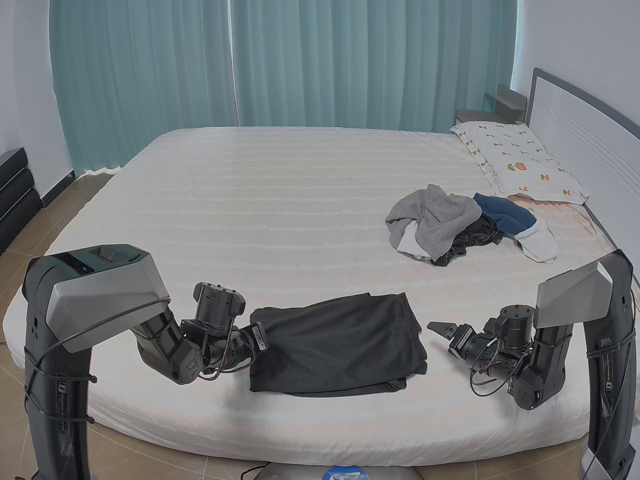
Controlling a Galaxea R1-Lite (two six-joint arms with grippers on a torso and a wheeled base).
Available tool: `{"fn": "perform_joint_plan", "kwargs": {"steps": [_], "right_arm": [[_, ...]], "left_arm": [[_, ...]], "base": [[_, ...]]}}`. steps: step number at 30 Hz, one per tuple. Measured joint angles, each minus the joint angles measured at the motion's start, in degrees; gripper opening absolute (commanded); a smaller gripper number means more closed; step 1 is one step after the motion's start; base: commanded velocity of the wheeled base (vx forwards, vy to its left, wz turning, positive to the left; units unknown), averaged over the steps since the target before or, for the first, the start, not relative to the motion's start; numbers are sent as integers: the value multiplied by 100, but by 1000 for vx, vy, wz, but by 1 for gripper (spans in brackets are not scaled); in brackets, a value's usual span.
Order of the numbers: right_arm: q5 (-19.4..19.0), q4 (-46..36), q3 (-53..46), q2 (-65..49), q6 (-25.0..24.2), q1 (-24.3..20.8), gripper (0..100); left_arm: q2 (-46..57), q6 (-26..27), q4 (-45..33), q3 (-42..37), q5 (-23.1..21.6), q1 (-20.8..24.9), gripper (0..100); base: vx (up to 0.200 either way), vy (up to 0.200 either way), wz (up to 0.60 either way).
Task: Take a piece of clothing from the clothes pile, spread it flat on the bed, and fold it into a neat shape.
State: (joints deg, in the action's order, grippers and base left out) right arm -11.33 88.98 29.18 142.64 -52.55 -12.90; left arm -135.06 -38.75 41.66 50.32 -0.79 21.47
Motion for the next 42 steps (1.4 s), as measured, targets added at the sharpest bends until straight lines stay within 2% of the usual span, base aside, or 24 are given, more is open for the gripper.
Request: {"fn": "perform_joint_plan", "kwargs": {"steps": [42], "right_arm": [[68,0,6,0,-18,-96,100]], "left_arm": [[46,-33,-79,116,-11,-152,0]], "base": [[0,200,0]]}}
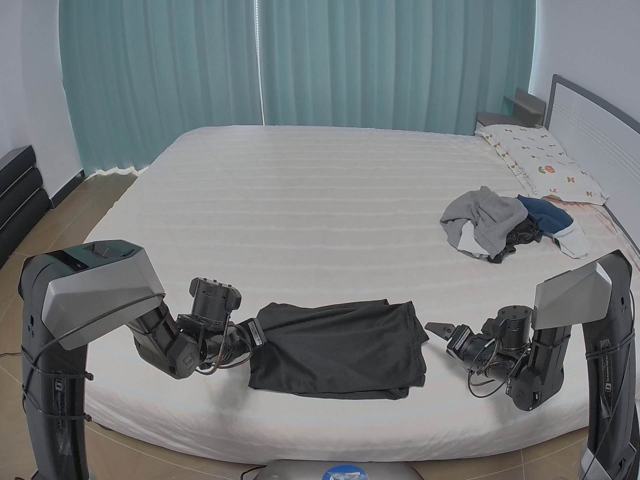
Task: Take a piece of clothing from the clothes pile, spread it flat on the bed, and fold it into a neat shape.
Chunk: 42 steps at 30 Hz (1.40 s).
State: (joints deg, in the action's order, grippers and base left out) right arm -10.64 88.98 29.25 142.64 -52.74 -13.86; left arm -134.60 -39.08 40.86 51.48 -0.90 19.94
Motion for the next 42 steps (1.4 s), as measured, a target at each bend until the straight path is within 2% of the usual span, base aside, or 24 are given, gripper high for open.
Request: {"fn": "perform_joint_plan", "kwargs": {"steps": [29,42], "right_arm": [[2,0,-6,2,0,-27,100],[5,0,-11,9,0,-27,100]], "left_arm": [[-27,-9,-9,-50,-16,21,0],[-24,-6,0,-146,0,87,0]], "base": [[0,200,0],[0,0,0]]}}
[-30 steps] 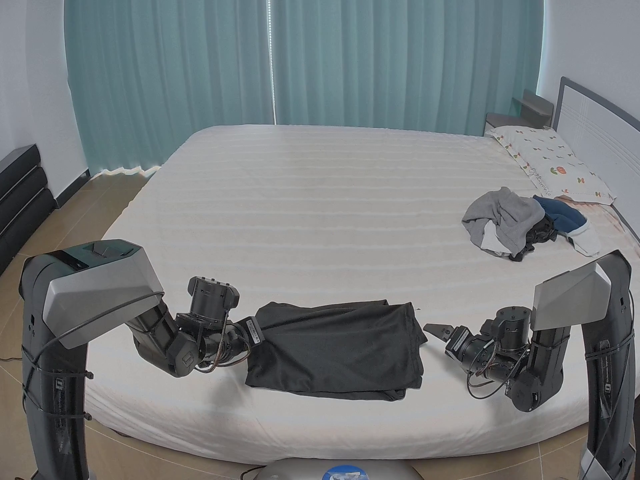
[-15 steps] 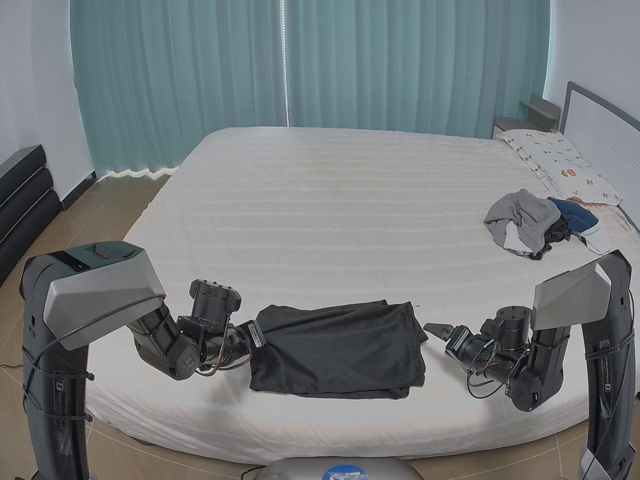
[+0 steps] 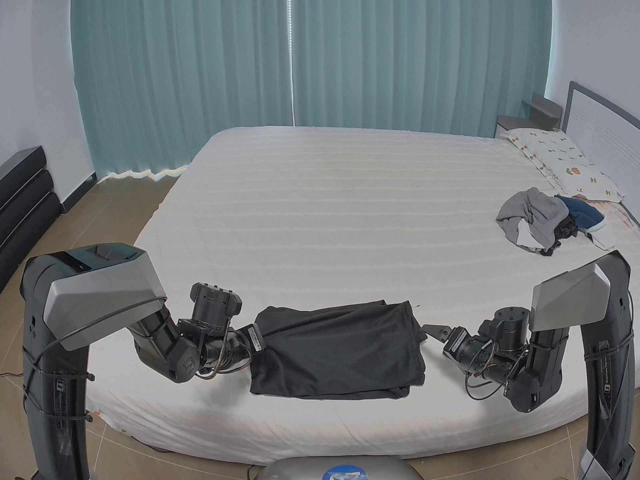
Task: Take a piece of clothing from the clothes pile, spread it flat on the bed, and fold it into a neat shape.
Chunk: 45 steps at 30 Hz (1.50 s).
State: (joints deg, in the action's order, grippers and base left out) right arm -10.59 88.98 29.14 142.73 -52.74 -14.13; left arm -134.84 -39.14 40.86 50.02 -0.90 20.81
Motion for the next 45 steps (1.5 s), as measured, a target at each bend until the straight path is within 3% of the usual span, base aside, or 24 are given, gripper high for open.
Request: {"fn": "perform_joint_plan", "kwargs": {"steps": [3,4,19,26,34,40,45], "right_arm": [[4,0,0,0,0,11,100],[0,0,0,0,2,-6,100],[-2,0,-6,0,0,0,100],[17,0,-11,0,66,0,100],[457,-5,-356,-297,675,38,100],[613,0,-983,-1250,1097,110,100],[753,0,-1643,-2264,1743,137,100]], "left_arm": [[6,4,2,-35,-10,22,0],[9,4,5,-38,-5,13,100],[77,-16,27,-94,-21,-28,100],[433,-391,33,-33,83,-262,100],[868,-234,33,-73,602,-364,100],[1527,-139,44,-377,937,-393,100],[2313,83,49,-887,1045,-461,100]], "base": [[0,0,0],[0,0,0],[0,0,0],[0,0,0],[0,0,0],[0,0,0],[0,0,0]]}}
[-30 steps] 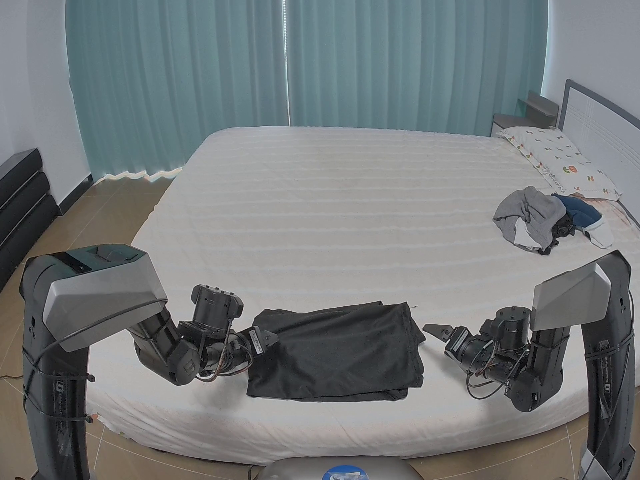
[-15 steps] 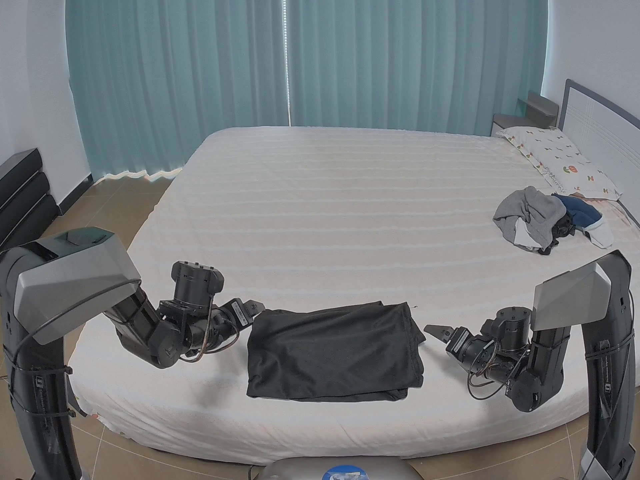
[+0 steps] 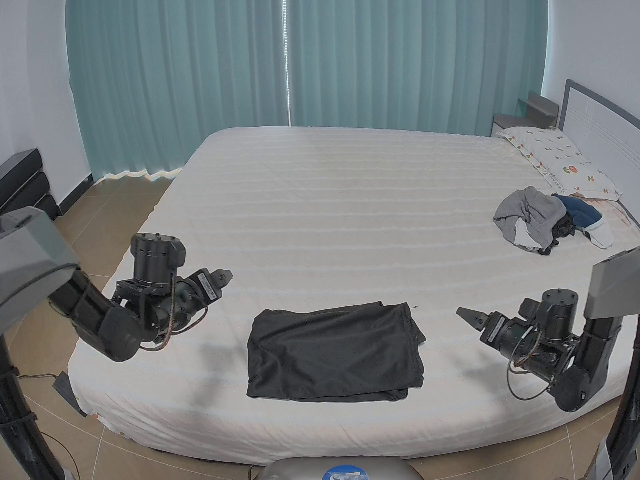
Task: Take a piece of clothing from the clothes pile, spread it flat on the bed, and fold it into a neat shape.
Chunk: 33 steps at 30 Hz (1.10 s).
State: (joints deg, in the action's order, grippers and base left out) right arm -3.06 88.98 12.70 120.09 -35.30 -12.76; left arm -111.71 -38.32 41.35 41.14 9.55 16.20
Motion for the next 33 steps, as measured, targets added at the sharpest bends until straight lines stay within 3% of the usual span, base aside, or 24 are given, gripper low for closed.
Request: {"fn": "perform_joint_plan", "kwargs": {"steps": [8,13,25,33], "right_arm": [[349,-46,-807,-1701,1128,45,100],[489,-673,-1045,-2946,1587,102,100],[557,-3928,-1169,-6251,2381,199,100],[560,-6326,-959,-8324,3060,379,100]], "left_arm": [[1707,468,-29,-1044,63,-184,100],[2743,906,-60,-1666,123,-282,100],[5202,1894,-851,-2783,277,-374,100],[7446,2817,-2732,-3026,332,-396,100]], "base": [[0,0,0],[0,0,0],[0,0,0],[0,0,0]]}}
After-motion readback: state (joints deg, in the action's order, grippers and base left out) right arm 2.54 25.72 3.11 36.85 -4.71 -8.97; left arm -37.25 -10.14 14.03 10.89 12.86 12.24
